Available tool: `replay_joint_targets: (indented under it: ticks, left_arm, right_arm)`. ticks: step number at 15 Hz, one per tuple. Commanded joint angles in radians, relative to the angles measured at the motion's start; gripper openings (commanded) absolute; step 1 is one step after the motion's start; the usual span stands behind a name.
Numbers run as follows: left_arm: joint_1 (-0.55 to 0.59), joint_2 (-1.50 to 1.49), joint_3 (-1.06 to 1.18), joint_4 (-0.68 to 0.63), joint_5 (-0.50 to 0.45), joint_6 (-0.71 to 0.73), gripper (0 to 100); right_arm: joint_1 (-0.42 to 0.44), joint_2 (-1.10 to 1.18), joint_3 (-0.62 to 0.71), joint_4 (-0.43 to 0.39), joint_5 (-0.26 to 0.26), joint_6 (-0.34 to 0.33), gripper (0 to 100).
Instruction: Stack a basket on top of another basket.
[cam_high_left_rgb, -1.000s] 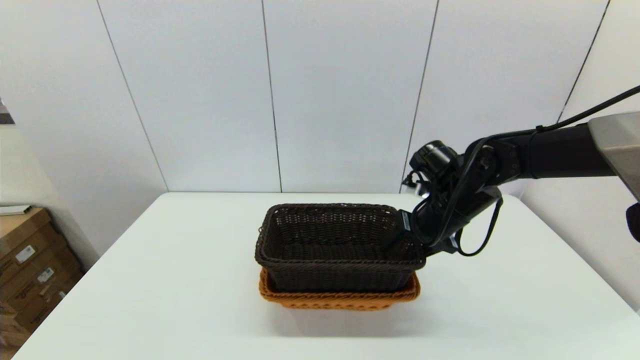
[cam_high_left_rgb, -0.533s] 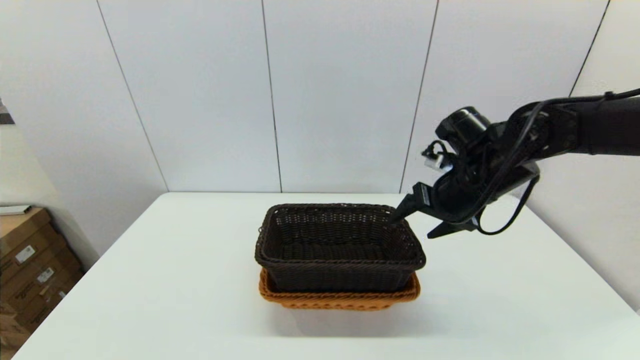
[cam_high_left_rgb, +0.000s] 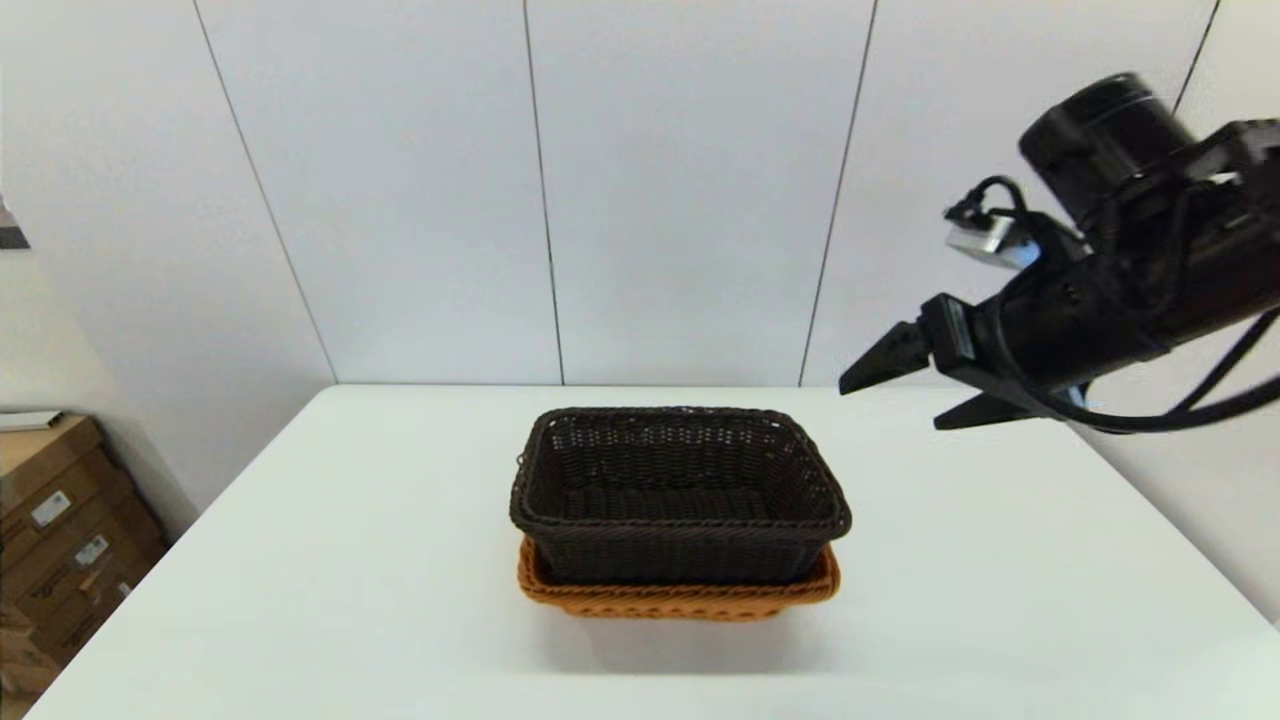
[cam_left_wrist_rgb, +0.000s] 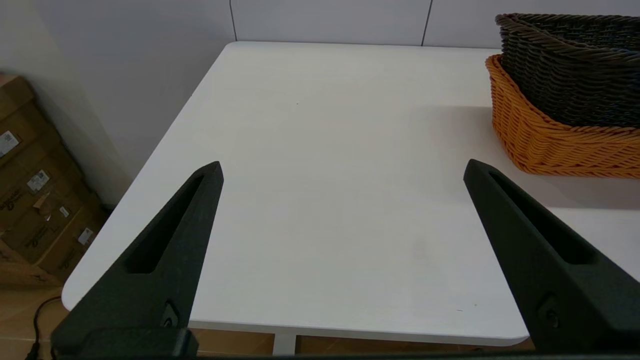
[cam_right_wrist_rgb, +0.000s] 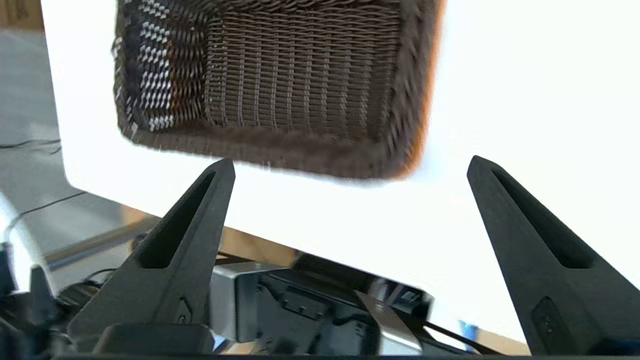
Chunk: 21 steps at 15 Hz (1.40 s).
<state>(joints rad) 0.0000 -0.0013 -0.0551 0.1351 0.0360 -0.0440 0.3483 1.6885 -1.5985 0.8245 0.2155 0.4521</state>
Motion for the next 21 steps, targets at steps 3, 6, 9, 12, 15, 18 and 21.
replay_joint_targets:
  ticks: [3, 6, 9, 12, 15, 18, 21]
  left_arm:
    - [0.0, 0.0, 0.0, 0.001, -0.001, 0.0, 100]
    - [0.0, 0.0, 0.0, 0.001, 0.001, 0.0, 100]
    - [0.0, 0.0, 0.0, 0.0, -0.001, 0.0, 100]
    - [0.0, 0.0, 0.0, 0.001, -0.001, 0.0, 100]
    - [0.0, 0.0, 0.0, 0.001, -0.001, 0.0, 100]
    - [0.0, 0.0, 0.0, 0.001, -0.001, 0.0, 100]
    - [0.0, 0.0, 0.0, 0.001, 0.001, 0.0, 100]
  right_arm:
    - [0.08, -0.622, 0.422, 0.016, -0.209, 0.005, 100]
    - [-0.009, -0.923, 0.591, 0.022, -0.214, -0.006, 100]
    - [-0.109, -1.093, 0.703, 0.035, -0.203, -0.026, 100]
    - [-0.163, -1.268, 0.812, 0.035, -0.186, -0.039, 100]
    - [-0.169, -1.379, 0.891, 0.036, -0.194, -0.039, 100]
    - [-0.175, -1.408, 0.916, 0.036, -0.197, -0.032, 100]
    - [-0.175, -1.408, 0.905, -0.002, -0.186, -0.041, 100]
